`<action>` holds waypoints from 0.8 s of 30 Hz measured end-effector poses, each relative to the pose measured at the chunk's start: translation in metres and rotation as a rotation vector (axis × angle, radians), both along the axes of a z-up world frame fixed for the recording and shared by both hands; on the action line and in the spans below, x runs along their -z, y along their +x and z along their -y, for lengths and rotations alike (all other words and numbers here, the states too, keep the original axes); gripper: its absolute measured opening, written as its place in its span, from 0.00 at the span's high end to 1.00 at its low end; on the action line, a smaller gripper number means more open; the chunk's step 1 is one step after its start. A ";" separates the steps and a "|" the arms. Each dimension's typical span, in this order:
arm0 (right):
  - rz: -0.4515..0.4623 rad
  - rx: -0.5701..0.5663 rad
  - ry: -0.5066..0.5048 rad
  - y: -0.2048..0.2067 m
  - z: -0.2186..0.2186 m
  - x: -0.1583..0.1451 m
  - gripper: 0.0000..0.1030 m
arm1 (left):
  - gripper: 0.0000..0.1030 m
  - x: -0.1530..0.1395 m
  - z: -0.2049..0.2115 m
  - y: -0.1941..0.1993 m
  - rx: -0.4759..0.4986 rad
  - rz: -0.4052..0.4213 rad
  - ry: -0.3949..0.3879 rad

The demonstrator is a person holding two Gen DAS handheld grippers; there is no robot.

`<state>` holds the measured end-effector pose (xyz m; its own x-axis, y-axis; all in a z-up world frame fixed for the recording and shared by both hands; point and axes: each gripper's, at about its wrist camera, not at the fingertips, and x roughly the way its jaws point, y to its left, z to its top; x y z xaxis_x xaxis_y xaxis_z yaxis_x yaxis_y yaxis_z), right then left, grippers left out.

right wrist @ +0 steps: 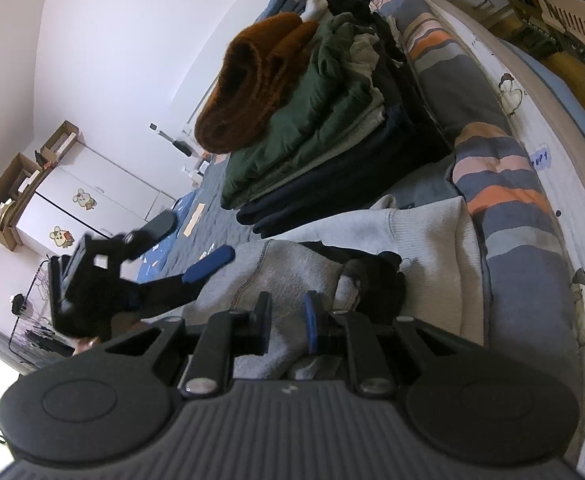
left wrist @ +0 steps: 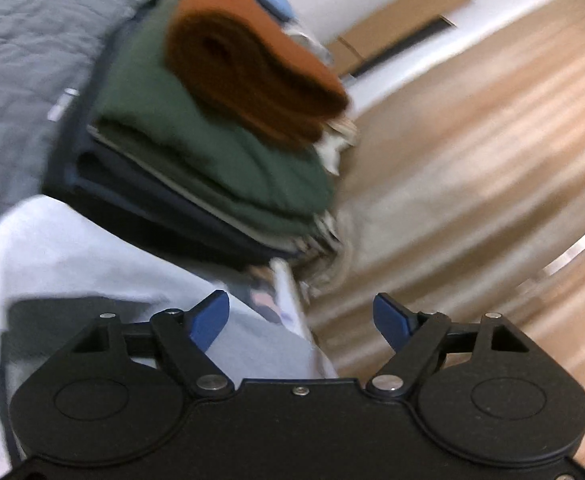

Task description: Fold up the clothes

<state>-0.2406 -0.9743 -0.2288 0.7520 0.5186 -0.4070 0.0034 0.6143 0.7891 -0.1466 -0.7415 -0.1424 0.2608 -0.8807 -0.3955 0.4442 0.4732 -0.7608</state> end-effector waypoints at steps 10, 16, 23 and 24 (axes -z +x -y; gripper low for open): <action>-0.008 0.040 -0.042 -0.012 -0.005 -0.018 0.83 | 0.18 -0.034 -0.021 -0.019 -0.058 0.056 0.017; -0.024 0.091 -0.122 -0.034 -0.014 -0.050 0.83 | 0.11 -0.052 -0.028 -0.069 -0.021 0.136 0.090; -0.023 0.110 -0.241 -0.078 -0.041 -0.082 0.54 | 0.03 -0.060 -0.037 -0.132 -0.023 0.265 0.258; -0.025 0.109 -0.263 -0.085 -0.047 -0.086 0.51 | 0.02 -0.061 -0.039 -0.140 -0.022 0.281 0.278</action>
<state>-0.3254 -0.9268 -0.1424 0.7857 0.3091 -0.5359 0.0982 0.7929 0.6013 -0.2869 -0.7026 -0.0811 0.4105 -0.7429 -0.5288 0.6042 0.6559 -0.4525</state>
